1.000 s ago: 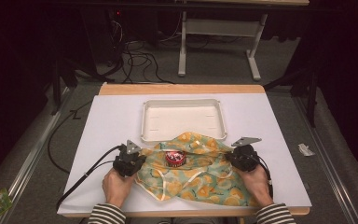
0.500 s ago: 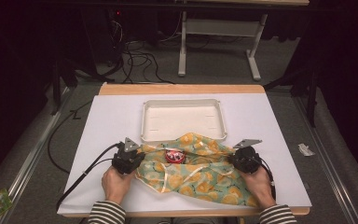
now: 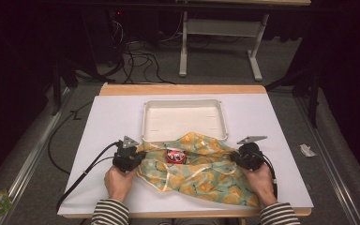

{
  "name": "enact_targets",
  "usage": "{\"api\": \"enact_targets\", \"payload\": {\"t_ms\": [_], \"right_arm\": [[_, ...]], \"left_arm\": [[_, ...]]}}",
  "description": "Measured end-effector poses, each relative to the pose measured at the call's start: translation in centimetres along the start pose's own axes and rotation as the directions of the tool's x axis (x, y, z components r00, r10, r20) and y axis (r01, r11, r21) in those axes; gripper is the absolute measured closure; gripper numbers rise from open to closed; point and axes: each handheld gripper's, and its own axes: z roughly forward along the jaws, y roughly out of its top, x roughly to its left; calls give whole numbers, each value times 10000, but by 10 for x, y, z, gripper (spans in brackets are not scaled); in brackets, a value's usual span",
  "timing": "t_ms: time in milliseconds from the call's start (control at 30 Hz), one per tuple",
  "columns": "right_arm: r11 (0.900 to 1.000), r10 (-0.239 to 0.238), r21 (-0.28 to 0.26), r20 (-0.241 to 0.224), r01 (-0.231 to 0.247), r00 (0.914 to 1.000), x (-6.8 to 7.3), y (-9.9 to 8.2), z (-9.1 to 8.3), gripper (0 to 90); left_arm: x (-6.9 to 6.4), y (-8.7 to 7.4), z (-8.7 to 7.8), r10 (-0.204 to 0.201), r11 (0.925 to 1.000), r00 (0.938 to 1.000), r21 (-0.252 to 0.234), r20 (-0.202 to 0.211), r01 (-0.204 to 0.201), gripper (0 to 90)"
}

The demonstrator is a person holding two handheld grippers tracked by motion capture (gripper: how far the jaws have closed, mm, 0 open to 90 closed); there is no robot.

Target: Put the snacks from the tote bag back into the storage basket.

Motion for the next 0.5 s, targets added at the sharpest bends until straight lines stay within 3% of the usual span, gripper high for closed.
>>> {"api": "enact_targets", "payload": {"t_ms": [267,367,500], "right_arm": [[9982,600,25,-260,-600,9979,-4,2,4,900],[9977,655,168,-140,-653,9978,-4,3,8,900],[9982,606,47,44,-606,9982,-7,1,6,900]], "left_arm": [[2,2,8,-365,9990,9993,277,58,364,894],[2,1,15,-225,9976,9996,650,-141,234,895],[-1,-2,13,104,9976,9996,692,-279,-84,895]]}}
